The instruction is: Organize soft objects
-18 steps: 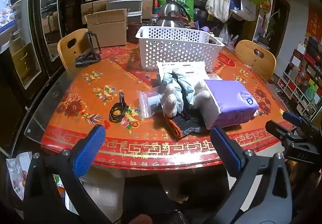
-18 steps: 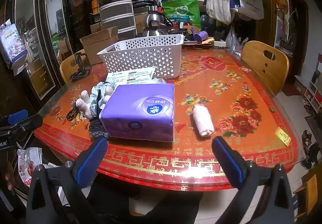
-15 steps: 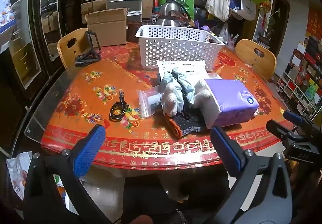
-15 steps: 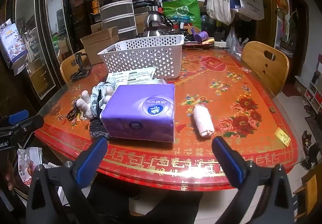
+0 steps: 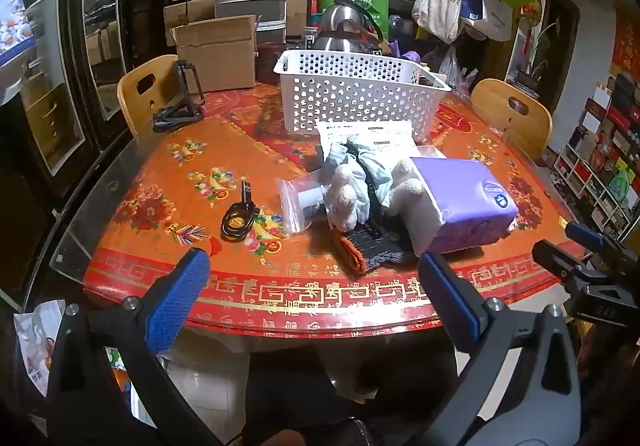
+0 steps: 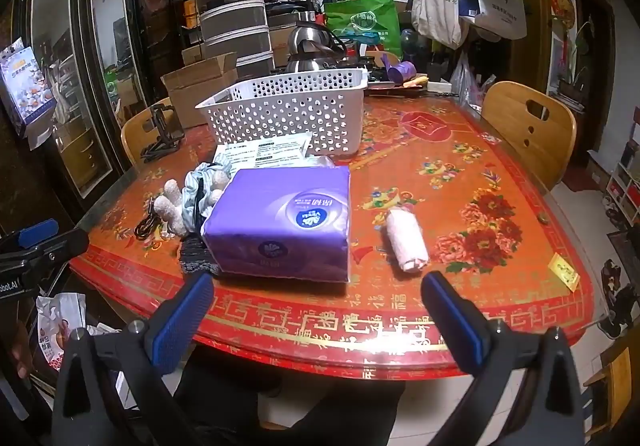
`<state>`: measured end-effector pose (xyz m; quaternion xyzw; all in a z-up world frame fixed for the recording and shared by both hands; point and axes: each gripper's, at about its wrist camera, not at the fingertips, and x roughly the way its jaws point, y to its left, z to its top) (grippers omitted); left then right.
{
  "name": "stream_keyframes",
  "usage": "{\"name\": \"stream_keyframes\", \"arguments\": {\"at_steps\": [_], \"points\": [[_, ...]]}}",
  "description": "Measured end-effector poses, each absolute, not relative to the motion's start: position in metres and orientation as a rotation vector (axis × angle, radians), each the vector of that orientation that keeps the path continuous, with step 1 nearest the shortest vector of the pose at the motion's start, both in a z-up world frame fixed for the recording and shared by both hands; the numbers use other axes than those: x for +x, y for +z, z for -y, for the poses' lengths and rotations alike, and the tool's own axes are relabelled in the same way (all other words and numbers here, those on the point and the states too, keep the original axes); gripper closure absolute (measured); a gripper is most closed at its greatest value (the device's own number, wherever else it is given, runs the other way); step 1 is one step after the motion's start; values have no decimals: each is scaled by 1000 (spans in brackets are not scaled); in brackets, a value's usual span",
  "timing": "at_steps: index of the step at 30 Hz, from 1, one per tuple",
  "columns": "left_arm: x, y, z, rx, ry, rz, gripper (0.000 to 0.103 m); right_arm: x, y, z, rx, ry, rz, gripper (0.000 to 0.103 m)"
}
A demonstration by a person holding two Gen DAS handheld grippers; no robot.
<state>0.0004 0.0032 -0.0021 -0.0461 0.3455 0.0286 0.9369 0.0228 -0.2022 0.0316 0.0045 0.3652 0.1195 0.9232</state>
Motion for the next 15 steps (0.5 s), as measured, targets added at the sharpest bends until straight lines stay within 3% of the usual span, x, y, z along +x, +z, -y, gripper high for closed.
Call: {"name": "stream_keyframes", "arguments": {"at_steps": [15], "points": [[1,-2,-4,-96,60,-706,0,23,31,202,14,251,-753,0]]}}
